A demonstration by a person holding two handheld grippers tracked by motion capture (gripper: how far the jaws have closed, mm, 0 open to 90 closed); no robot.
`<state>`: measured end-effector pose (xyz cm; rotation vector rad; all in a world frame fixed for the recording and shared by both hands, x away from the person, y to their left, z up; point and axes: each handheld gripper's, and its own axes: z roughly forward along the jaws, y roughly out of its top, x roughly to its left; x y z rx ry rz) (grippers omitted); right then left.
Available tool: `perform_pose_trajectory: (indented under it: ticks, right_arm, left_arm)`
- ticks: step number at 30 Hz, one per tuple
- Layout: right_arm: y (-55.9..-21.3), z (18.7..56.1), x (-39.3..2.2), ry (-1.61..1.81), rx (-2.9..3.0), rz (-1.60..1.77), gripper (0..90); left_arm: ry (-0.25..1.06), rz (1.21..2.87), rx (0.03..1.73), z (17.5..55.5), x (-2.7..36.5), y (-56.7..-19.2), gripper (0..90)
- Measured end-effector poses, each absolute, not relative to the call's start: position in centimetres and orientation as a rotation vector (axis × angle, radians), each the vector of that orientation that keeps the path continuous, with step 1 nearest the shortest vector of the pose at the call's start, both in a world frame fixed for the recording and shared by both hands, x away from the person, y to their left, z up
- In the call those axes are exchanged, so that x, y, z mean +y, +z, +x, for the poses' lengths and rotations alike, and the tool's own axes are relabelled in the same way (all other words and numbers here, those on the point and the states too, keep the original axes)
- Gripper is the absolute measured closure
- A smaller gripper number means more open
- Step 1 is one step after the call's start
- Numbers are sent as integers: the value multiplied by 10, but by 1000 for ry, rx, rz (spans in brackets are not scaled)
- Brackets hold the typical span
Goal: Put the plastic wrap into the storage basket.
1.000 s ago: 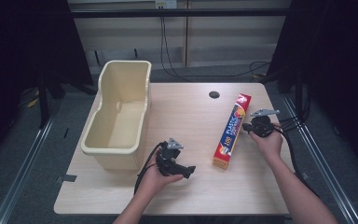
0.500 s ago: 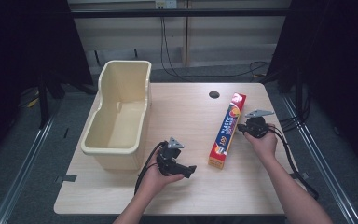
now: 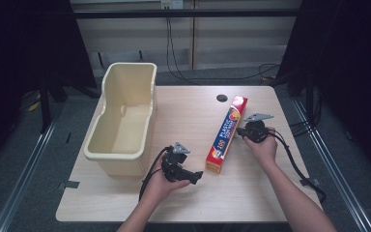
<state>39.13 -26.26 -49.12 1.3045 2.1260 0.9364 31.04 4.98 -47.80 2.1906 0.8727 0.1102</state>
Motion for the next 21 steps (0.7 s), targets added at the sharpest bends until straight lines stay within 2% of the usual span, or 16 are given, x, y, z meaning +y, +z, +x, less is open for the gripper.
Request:
perform_pose_trajectory:
  ticks: [21]
  right_arm:
    - [-492, 398, -230, 988, 2147, 1253, 900]
  left_arm:
    - [106, 2188, 879, 311, 53, -477, 43]
